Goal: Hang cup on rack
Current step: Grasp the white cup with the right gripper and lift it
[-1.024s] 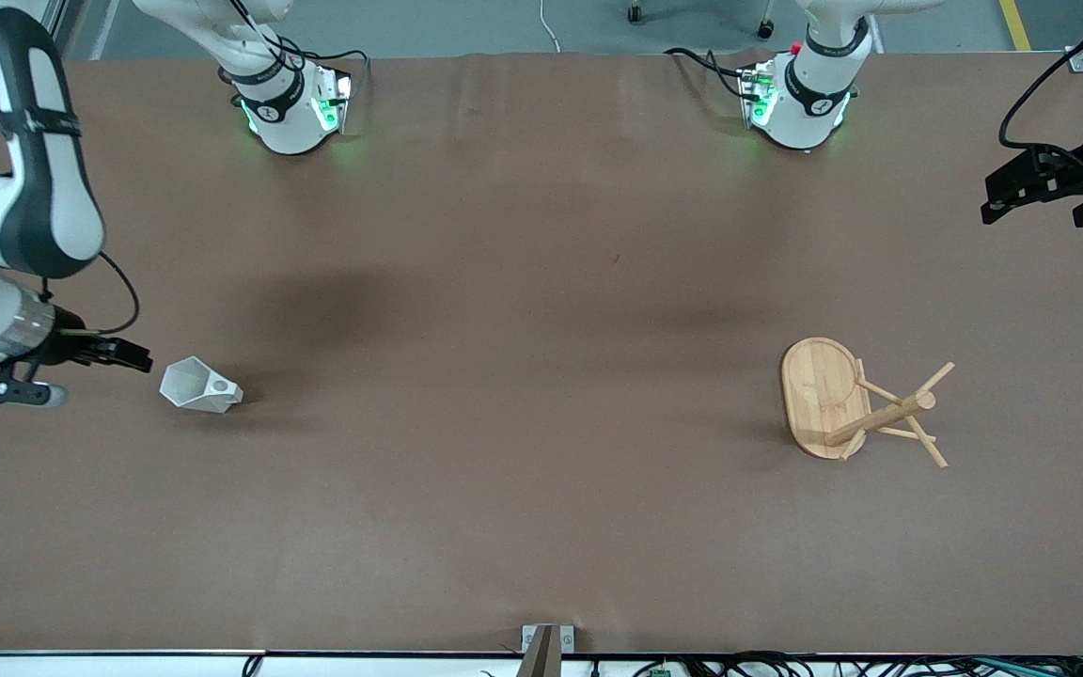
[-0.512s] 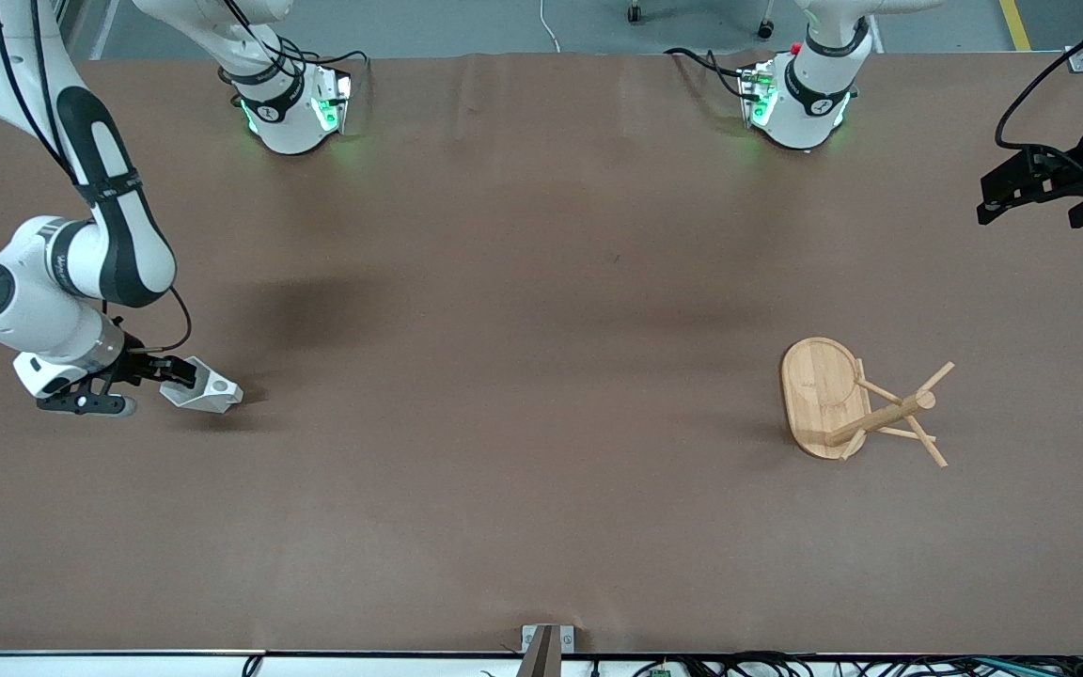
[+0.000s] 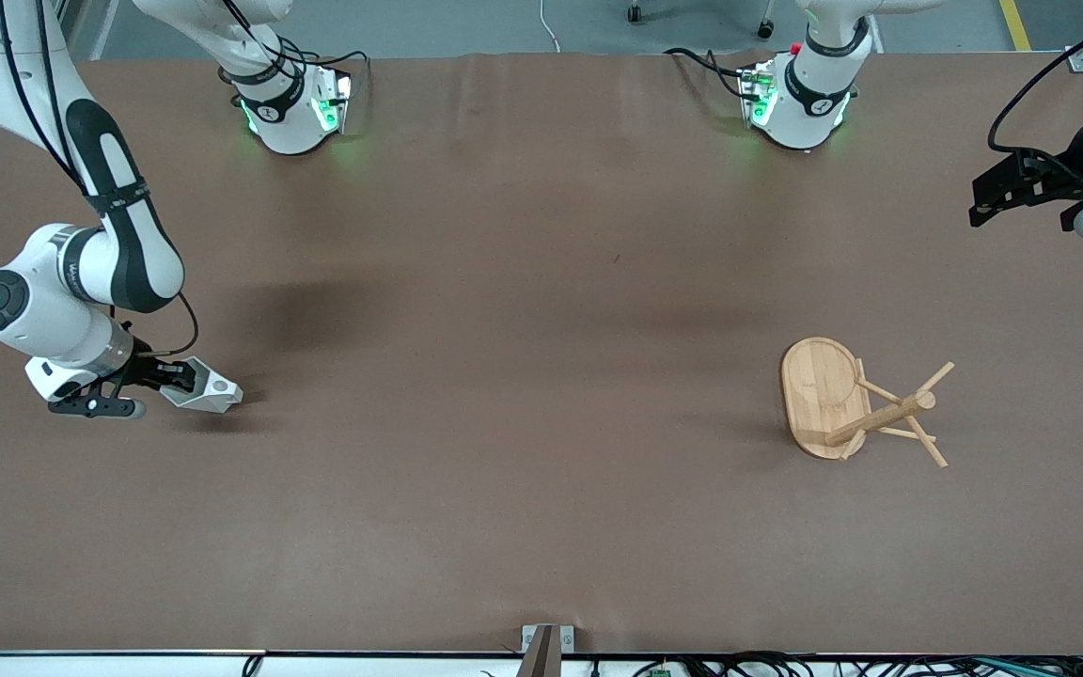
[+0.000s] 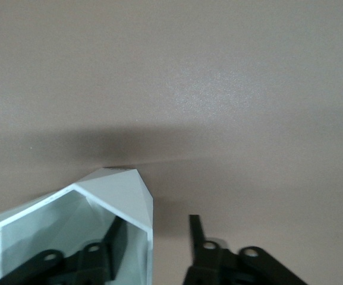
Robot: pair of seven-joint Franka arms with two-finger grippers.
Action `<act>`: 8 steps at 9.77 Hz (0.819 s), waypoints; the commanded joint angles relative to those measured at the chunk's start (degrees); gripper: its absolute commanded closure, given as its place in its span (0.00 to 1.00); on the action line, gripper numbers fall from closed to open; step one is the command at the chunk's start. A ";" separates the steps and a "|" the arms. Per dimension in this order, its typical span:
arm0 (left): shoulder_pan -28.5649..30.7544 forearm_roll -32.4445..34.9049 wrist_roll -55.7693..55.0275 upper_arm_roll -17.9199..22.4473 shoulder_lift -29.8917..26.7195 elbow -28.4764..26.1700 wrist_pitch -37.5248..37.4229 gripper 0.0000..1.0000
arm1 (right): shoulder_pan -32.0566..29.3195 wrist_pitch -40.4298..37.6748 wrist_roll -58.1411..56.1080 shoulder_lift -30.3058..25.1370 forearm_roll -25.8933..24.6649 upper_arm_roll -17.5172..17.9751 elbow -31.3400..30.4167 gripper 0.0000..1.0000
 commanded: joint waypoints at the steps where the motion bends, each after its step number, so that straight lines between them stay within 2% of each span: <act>1: -0.28 1.02 -0.29 -0.54 1.01 -0.22 -0.40 0.00 | -0.26 0.63 -0.36 0.34 1.43 0.51 0.18 0.94; 2: -0.28 1.01 -0.38 -1.68 1.18 -0.30 -0.40 0.00 | -0.25 0.28 -0.45 0.34 1.79 0.51 0.53 0.99; 4: -0.45 1.10 1.10 -2.73 1.19 -0.30 -0.22 0.00 | -0.08 -1.37 -1.49 0.08 1.79 0.51 1.84 0.99; 5: -0.28 1.01 2.16 -4.39 1.10 -0.22 -0.22 0.00 | -0.08 -4.87 -2.11 -0.45 1.79 0.51 3.68 0.99; 7: -2.03 0.66 2.79 -6.24 1.10 -0.13 -0.22 0.00 | 1.06 -17.58 -2.04 -3.34 2.05 1.99 11.47 0.99; 8: -3.17 0.58 3.92 -9.04 1.19 0.22 -0.22 0.00 | 1.15 -23.39 -1.68 -3.88 6.32 3.48 15.78 0.99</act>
